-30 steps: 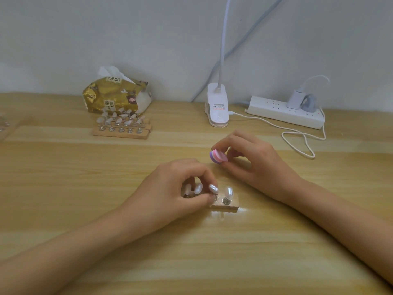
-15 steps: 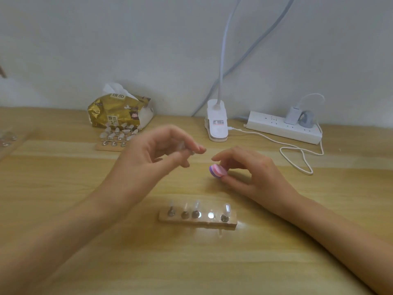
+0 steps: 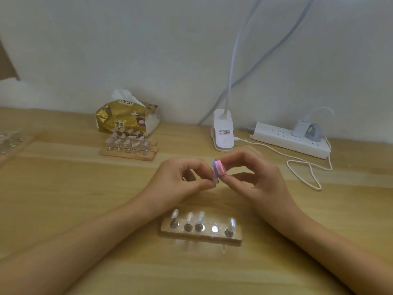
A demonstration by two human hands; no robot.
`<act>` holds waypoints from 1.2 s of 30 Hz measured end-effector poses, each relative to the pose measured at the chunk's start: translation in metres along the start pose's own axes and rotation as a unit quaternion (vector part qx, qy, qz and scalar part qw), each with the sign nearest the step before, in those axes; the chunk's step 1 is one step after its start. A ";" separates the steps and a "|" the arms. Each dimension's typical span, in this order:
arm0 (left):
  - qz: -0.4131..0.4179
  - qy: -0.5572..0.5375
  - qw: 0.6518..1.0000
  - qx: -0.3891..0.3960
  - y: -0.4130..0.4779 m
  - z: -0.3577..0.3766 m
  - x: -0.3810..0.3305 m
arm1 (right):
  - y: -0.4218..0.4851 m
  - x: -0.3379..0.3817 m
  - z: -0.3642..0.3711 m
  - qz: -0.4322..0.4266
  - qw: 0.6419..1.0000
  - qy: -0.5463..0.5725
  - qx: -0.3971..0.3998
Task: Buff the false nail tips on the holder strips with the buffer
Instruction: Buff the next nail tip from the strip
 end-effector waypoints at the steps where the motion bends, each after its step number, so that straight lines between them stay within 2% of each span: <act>1: -0.003 -0.007 1.000 -0.001 0.000 0.000 0.001 | 0.000 0.000 0.001 -0.010 1.000 -0.022 0.010; 5: -0.006 -0.017 1.000 -0.008 0.000 -0.002 0.003 | -0.002 -0.006 -0.005 -0.002 0.999 -0.032 0.005; 7: -0.005 -0.021 1.000 -0.009 -0.001 -0.003 0.004 | -0.003 0.000 -0.006 -0.044 0.998 -0.039 -0.016; 9: -0.001 -0.014 1.000 -0.008 -0.002 -0.003 0.004 | -0.004 0.004 0.001 -0.088 0.993 -0.073 0.002; 13: 0.001 -0.015 0.999 -0.028 -0.002 -0.005 0.006 | -0.002 -0.004 -0.003 -0.046 0.997 -0.068 -0.009; 15: 0.003 -0.010 1.000 -0.027 -0.002 -0.005 0.007 | -0.002 0.002 -0.004 -0.075 0.995 -0.063 -0.025; 17: 0.002 -0.010 1.000 -0.028 -0.002 -0.005 0.007 | -0.002 0.004 0.003 -0.093 0.993 -0.070 -0.006; 21: -0.006 -0.002 1.000 -0.017 0.000 -0.004 0.006 | -0.002 -0.005 0.000 -0.027 0.999 -0.036 -0.009; 23: -0.010 0.008 1.000 0.000 -0.001 -0.001 0.006 | -0.002 0.000 -0.002 -0.048 0.999 -0.012 -0.023; 25: -0.015 0.015 1.000 0.001 -0.002 -0.001 0.007 | -0.002 0.003 0.002 -0.082 0.996 -0.036 -0.005; 27: -0.018 0.010 1.000 -0.006 -0.002 -0.002 0.009 | -0.001 -0.003 0.003 -0.065 0.996 -0.060 0.008; 29: -0.024 -0.005 1.000 -0.010 -0.001 -0.003 0.009 | 0.000 -0.006 -0.003 -0.036 0.999 -0.035 -0.014; 31: -0.024 -0.009 1.000 -0.007 -0.001 -0.003 0.009 | -0.001 0.000 -0.004 -0.060 0.997 -0.032 -0.034; 33: -0.021 -0.003 1.000 -0.007 -0.001 -0.003 0.009 | -0.002 0.001 0.001 -0.078 0.995 -0.056 -0.005; 36: -0.024 -0.010 1.000 -0.012 -0.001 -0.004 0.010 | -0.002 -0.003 -0.001 -0.044 0.998 -0.050 0.002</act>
Point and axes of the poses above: each hand's wrist, its own y-axis towards the middle knuckle, its own z-axis out of the palm, x = y × z, the point moved 4 cm from there along y, towards the middle knuckle, and after that the axes turned 2 degrees about -y, right-handed, at the moved point
